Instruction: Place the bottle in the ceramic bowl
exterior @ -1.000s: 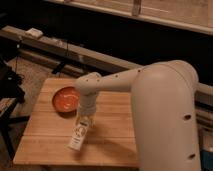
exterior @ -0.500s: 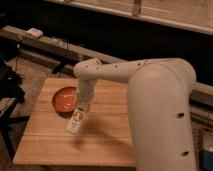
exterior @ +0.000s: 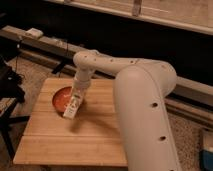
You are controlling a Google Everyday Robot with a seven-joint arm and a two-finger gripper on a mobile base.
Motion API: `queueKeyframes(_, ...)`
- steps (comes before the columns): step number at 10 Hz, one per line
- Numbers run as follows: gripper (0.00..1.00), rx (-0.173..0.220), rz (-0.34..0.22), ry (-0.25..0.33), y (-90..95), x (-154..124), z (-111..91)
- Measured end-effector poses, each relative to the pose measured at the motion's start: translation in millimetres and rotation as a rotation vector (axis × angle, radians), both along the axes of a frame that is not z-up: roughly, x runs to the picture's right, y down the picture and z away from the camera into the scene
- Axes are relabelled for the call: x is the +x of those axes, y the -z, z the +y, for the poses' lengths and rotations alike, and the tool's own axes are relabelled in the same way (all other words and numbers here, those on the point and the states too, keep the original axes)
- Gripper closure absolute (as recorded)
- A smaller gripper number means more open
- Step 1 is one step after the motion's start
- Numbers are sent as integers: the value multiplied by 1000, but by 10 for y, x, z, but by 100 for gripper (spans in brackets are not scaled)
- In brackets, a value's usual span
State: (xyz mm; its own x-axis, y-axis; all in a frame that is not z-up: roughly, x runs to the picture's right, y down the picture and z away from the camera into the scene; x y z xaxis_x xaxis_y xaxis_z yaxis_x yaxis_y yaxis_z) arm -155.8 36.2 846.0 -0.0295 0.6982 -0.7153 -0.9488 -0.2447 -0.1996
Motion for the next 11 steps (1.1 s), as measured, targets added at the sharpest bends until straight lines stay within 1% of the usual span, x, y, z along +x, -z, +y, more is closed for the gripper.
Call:
queueKeyframes(2, 100, 20, -18, -26, -139, -111, -160)
queueKeyframes(5, 99, 53, -34, -51, -245, -215, -315)
queueKeyframes(6, 93, 62, -42, -60, -268, -258, -362)
queueKeyframes(7, 83, 69, -45, -66, -287, -285, -389)
queueKeyframes(8, 73, 80, -34, -82, -311, -284, -418)
queueKeyframes(11, 44, 130, 28, -134, -375, -292, -463)
